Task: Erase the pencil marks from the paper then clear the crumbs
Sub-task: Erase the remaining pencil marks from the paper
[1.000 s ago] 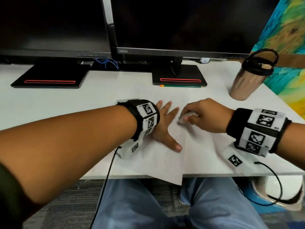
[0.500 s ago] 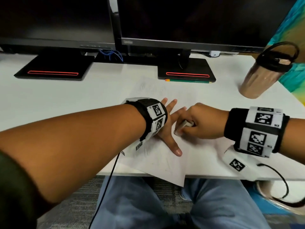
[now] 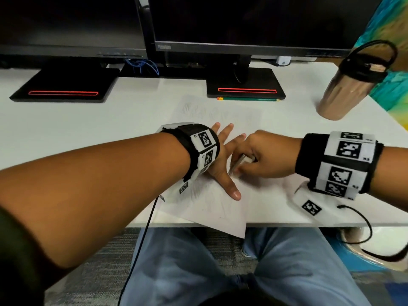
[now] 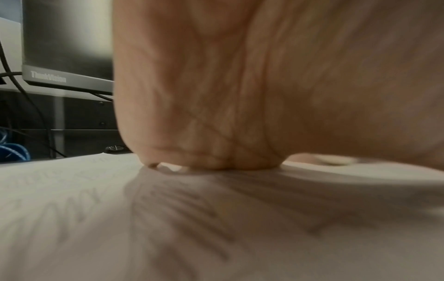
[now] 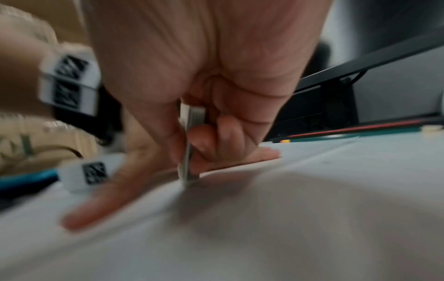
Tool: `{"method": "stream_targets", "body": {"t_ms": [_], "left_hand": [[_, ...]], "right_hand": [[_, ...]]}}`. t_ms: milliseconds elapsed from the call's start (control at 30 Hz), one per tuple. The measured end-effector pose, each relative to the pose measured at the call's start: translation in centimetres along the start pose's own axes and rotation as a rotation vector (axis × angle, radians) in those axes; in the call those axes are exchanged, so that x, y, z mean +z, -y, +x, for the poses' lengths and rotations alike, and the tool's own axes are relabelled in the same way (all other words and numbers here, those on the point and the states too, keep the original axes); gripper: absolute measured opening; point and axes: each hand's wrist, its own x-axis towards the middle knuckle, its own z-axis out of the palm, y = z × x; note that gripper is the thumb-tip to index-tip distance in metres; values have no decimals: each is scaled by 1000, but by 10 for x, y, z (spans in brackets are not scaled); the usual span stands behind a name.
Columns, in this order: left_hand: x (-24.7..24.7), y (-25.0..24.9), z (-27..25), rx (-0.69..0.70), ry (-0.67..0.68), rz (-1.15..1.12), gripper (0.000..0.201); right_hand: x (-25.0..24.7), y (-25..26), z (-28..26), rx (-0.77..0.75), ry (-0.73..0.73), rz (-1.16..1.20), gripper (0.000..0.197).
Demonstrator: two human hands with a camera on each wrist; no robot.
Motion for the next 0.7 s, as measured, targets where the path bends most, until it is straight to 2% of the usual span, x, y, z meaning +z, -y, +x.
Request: {"method": "stream_targets", "body": {"t_ms": [67, 167, 300, 467, 533, 600, 700], "left_hand": [[0, 0, -1, -1, 5, -5, 146], [-1, 0, -1, -4, 1, -6, 151], [-1, 0, -2, 3, -12, -6, 148], [-1, -1, -2, -3, -14, -3, 149], [-1, 0, -1, -5, -20, -13, 151], [0, 0, -1, -6, -17, -15, 153], [-1, 0, 0, -6, -15, -19, 152]], "right_hand": [[0, 0, 1, 8, 24, 8, 14], [-6, -8, 3, 77, -51, -2, 17], [1, 1, -4, -44, 24, 16, 12], [-1, -10, -4, 2, -73, 36, 14], [3, -6, -6, -53, -15, 39, 13], [3, -4, -9, -47, 12, 38, 12], [1, -10, -10, 12, -70, 29, 10]]}}
